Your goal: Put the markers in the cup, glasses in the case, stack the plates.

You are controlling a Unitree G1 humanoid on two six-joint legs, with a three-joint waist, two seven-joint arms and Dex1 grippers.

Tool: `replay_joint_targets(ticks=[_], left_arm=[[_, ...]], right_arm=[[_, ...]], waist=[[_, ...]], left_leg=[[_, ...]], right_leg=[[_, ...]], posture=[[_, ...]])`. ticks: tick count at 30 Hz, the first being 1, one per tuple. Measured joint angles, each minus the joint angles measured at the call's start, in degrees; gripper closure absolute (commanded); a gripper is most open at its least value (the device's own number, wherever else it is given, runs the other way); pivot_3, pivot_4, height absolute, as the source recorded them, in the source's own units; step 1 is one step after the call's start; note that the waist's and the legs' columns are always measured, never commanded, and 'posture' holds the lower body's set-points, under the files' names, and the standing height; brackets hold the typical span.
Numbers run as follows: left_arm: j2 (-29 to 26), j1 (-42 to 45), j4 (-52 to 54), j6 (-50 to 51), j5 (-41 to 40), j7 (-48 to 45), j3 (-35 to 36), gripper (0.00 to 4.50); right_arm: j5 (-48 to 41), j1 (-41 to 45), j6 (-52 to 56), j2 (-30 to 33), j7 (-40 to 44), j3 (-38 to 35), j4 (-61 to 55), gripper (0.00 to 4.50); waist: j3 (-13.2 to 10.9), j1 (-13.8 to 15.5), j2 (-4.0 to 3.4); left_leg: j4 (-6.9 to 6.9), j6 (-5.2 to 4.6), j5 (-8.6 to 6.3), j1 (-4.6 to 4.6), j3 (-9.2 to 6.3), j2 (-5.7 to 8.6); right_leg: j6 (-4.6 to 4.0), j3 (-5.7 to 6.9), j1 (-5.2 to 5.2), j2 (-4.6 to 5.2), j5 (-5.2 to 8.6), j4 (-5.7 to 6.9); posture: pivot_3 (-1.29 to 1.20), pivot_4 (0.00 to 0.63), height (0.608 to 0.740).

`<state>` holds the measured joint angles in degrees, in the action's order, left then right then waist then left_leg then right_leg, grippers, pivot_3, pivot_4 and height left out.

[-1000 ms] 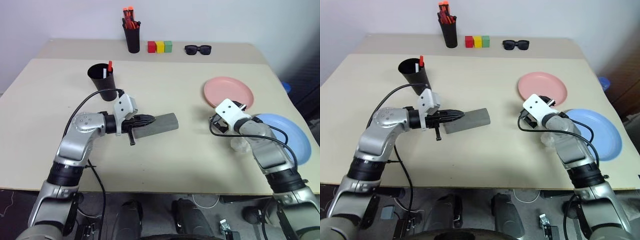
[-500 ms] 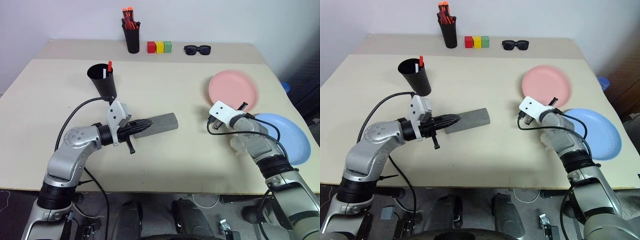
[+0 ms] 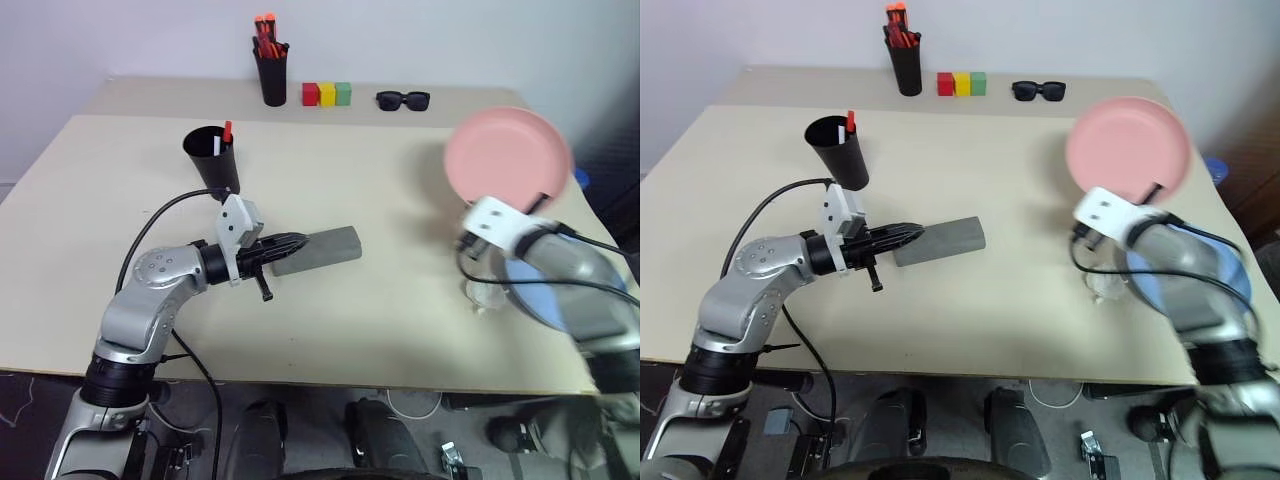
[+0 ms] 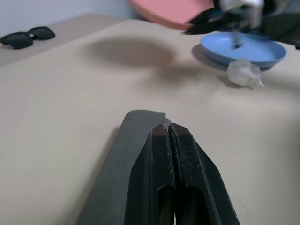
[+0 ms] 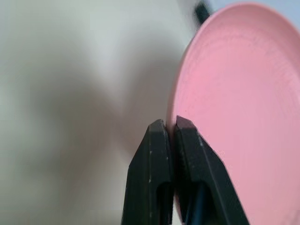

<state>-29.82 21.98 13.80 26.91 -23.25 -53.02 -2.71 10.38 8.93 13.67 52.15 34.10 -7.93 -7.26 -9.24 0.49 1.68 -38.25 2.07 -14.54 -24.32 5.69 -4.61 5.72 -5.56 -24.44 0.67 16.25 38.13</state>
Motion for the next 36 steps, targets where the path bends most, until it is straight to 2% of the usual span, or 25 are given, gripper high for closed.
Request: replay_joint_targets(ticks=[3, 7, 10, 16, 22, 25, 29, 34, 36], left_arm=[[0.8, 1.3, -3.0, -0.9, 0.0, -2.1, -1.4, 4.5], [2.0, 3.4, -6.1, -1.7, 0.1, -4.1, -3.4, 4.5], [3.1, 5.2, -7.7, -3.0, 0.2, -5.1, -4.8, 4.5], [3.0, 5.9, -9.1, -3.8, 0.3, -5.6, -5.3, 4.5], [2.2, 4.5, -7.2, -3.3, 0.1, -5.3, -5.1, 4.5], [1.9, 3.8, -6.1, -2.5, 0.1, -4.6, -5.0, 4.5], [1.8, 3.1, -4.9, -1.9, 0.0, -3.5, -4.9, 4.5], [1.8, 2.5, -2.3, -0.8, -0.8, -2.4, -4.8, 4.5], [1.7, 2.3, -1.7, -0.4, -1.1, -1.9, -4.8, 4.5]], right_arm=[[-2.9, -10.7, 4.5, 1.2, 4.7, -10.7, -7.1, 4.47], [-5.3, -20.8, 8.2, 0.6, 8.7, -17.4, -13.8, 4.47], [-6.9, -24.5, 10.2, -0.8, 9.8, -19.0, -16.3, 3.53], [-8.1, -25.6, 11.2, -1.5, 10.2, -19.5, -16.9, 0.55], [-14.9, -23.5, 13.5, -2.6, 12.9, -19.3, -22.0, 0.55], [-17.4, -22.8, 14.6, -3.9, 13.3, -14.9, -25.6, 0.55], [-15.0, -20.6, 14.7, -5.6, 9.8, -7.6, -25.0, 0.55], [-6.7, -17.4, 13.3, -6.0, 2.7, -0.4, -18.9, 0.55], [-5.6, -16.6, 13.2, -6.2, 1.7, 0.9, -17.1, 1.07]], waist=[[0.0, -0.3, -0.03], [0.1, -1.3, -0.07], [0.1, -1.6, -0.07], [0.1, -1.5, -0.13], [0.1, -1.5, -0.13], [0.1, -1.4, -0.12], [0.1, -1.2, -0.11], [0.1, -1.2, -0.12], [0.1, -1.3, -0.12]], left_leg=[[0.01, 0.0, 0.0, 0.08, 0.0, 0.0], [0.0, 0.0, 0.0, 0.16, -0.02, 0.01], [0.0, 0.0, 0.0, 0.22, -0.06, 0.01], [0.0, 0.0, 0.0, 0.22, -0.05, 0.03], [0.01, 0.0, 0.0, 0.23, -0.07, 0.02], [0.0, 0.0, 0.0, 0.22, -0.1, 0.02], [-0.02, 0.0, 0.0, 0.19, -0.1, 0.04], [-0.02, 0.0, 0.0, 0.19, -0.08, 0.04], [-0.02, 0.0, 0.0, 0.19, -0.08, 0.04]], right_leg=[[0.0, -0.02, 0.05, -0.02, 0.0, 0.0], [0.0, -0.05, 0.11, -0.04, 0.01, 0.02], [0.0, -0.06, 0.18, -0.07, 0.01, 0.02], [0.0, -0.09, 0.17, -0.05, 0.02, 0.01], [0.0, -0.09, 0.17, -0.06, 0.02, 0.02], [0.0, -0.07, 0.19, -0.06, 0.02, 0.01], [-0.07, -0.07, 0.2, -0.03, 0.06, 0.0], [-0.09, -0.08, 0.17, -0.03, 0.07, 0.01], [-0.08, -0.08, 0.17, -0.04, 0.06, 0.01]], posture=[[0.0, 0.15, 0.722], [0.0, 0.15, 0.722], [0.0, 0.15, 0.722], [0.0, 0.15, 0.722], [0.0, 0.15, 0.722], [0.0, 0.15, 0.722], [0.0, 0.15, 0.722], [0.0, 0.15, 0.722], [0.0, 0.15, 0.722]])
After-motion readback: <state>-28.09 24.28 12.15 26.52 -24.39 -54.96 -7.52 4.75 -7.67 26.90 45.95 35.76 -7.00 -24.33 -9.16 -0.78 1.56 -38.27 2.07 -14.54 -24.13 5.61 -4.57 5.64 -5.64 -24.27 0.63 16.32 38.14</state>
